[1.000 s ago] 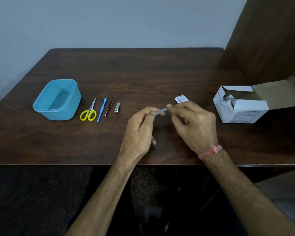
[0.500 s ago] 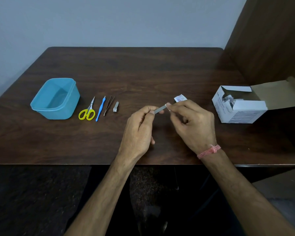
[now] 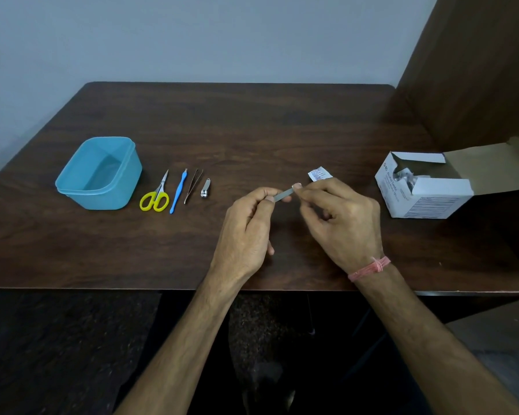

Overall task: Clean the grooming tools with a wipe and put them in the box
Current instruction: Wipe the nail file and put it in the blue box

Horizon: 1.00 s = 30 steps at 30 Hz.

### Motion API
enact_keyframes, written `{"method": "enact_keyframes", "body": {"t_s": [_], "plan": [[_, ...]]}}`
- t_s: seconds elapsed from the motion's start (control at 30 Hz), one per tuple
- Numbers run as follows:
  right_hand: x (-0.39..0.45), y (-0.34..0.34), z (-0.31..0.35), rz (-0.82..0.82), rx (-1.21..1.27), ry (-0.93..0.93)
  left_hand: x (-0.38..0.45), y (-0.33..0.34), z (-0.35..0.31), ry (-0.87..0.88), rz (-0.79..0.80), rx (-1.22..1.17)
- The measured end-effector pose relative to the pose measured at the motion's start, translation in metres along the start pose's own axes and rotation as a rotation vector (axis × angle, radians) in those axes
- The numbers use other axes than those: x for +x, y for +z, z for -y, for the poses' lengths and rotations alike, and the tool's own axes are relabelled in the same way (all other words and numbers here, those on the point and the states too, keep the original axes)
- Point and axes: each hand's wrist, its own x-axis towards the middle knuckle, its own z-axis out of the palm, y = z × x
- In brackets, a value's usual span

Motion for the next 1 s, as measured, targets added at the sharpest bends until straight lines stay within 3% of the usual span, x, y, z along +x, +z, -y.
{"method": "enact_keyframes", "body": {"t_s": [1.0], "plan": [[-0.0016,0.0018,-0.0014,0.018,-0.009,0.002,-0.0022,-0.0011,0.0000,0.006,0.006,0.001]]}}
